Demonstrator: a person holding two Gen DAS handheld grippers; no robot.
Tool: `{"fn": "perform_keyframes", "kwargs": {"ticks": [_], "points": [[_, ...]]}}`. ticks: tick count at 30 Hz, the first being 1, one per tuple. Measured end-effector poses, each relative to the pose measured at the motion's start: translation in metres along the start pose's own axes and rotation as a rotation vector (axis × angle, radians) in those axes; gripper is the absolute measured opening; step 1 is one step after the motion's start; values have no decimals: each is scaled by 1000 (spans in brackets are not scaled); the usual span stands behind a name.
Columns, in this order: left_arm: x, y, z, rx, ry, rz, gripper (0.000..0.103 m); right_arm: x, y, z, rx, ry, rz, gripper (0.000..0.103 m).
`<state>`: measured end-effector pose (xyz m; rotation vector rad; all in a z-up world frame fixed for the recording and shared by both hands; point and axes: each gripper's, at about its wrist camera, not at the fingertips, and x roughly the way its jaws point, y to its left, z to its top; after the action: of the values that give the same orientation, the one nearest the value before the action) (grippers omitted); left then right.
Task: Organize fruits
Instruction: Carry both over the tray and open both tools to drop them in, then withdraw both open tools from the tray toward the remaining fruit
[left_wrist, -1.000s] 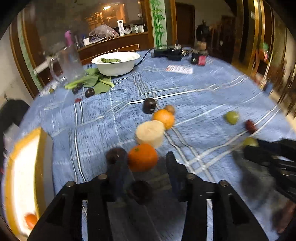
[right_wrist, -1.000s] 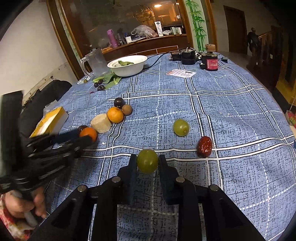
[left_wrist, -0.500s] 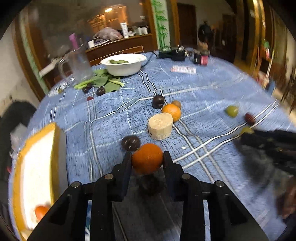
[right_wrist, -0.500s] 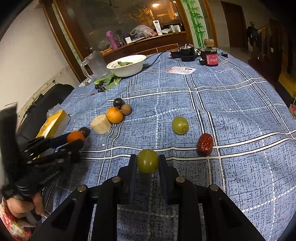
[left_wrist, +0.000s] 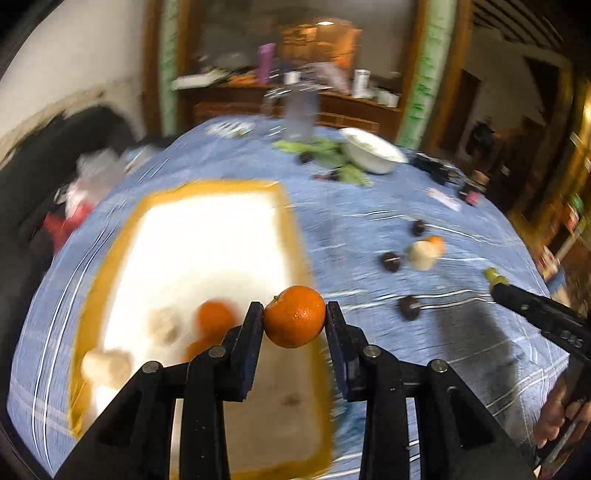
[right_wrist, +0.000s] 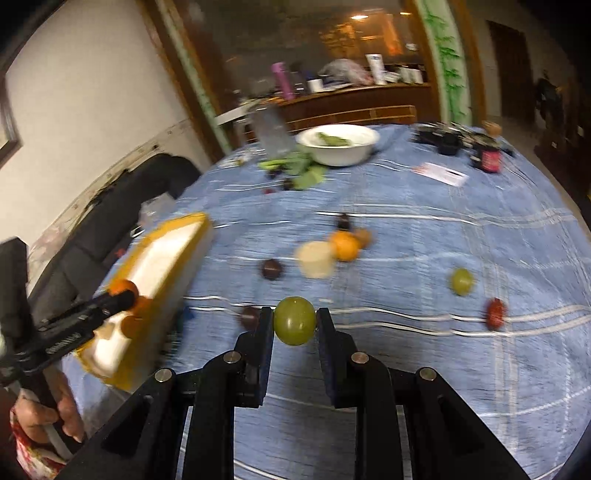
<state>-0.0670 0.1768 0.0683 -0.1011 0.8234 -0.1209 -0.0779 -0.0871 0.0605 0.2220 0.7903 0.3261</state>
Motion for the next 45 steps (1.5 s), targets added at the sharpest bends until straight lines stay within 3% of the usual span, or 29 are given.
{"fn": "perform_keyframes", "kwargs": {"ticks": [4,9,15,20,24,26,27,32,45], "points": [[1,37,-12,-80,24,66,33,18,47,9,-62,26,69,25],[-3,52,-20,-97,30,66,33,51,108,17,-151,74,135,25],[-1,55,-22,-86,36,43,38,98,158,18,-250,145,133,25],[2,73,-21,-155,38,10,45,126,185,17,-335,167,80,26],[-4,97,-19,-255,21,-42,48,145,189,25,-340,172,59,31],[-10,107,-17,-297,-2,-58,55,149,185,30,-311,172,66,61],[-14,112,-17,-315,-14,-65,58,148,182,34,-290,160,71,64],[-26,122,-14,-355,-52,-61,61,134,174,43,-246,115,72,65],[-32,77,-13,-251,-31,-51,68,75,105,24,-106,68,24,65]]}}
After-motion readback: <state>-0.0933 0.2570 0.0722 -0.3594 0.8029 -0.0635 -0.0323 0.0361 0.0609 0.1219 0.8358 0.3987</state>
